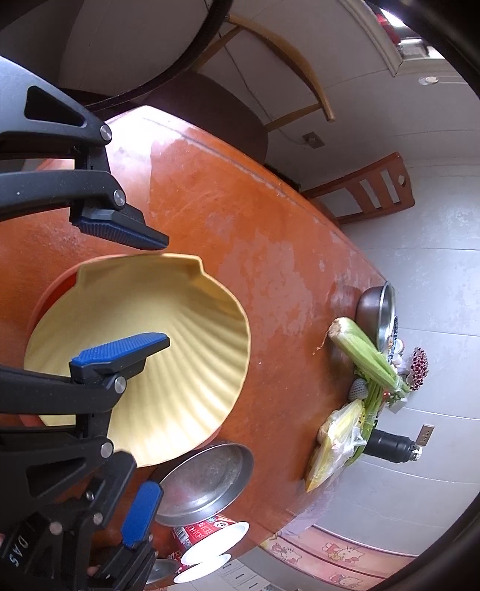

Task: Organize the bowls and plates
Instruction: 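Lower the yellow plate onto the orange plate and open the left tool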

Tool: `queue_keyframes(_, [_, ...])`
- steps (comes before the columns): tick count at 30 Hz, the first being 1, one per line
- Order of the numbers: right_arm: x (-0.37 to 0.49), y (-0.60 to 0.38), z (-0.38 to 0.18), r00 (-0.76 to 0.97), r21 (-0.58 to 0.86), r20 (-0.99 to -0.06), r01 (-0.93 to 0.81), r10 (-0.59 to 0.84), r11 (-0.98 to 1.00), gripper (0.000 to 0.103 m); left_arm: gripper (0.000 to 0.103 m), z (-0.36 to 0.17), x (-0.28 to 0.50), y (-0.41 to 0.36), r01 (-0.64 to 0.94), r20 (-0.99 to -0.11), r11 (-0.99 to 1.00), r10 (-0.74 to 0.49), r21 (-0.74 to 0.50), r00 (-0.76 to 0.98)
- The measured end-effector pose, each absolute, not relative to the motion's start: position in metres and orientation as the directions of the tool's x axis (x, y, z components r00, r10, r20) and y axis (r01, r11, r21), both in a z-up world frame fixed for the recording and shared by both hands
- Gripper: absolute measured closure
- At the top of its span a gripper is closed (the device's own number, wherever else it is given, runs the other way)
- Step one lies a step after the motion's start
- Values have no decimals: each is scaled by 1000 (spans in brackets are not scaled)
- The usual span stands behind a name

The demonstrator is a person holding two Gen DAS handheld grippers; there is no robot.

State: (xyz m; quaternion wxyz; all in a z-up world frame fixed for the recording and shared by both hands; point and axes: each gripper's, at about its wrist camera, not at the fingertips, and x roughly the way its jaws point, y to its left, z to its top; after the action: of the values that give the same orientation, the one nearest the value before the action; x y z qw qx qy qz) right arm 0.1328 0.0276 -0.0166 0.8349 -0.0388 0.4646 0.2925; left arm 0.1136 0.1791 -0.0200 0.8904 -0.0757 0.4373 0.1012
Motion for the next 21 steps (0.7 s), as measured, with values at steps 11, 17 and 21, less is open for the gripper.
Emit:
queue_keyframes(11, [121, -2, 13, 473, 206, -747, -504, 467, 839, 54, 52, 9, 94, 171, -258, -750, 966, 146, -34, 645])
queue_keyframes(17, [115, -21, 26, 506, 209, -725, -485, 468, 849, 54, 51, 27, 87, 156, -227, -724, 973, 130, -38, 677])
queue_keyframes(21, [112, -36, 32, 525, 212, -714, -469, 463, 858, 54, 51, 35, 87, 144, -205, -711, 978, 118, -37, 693])
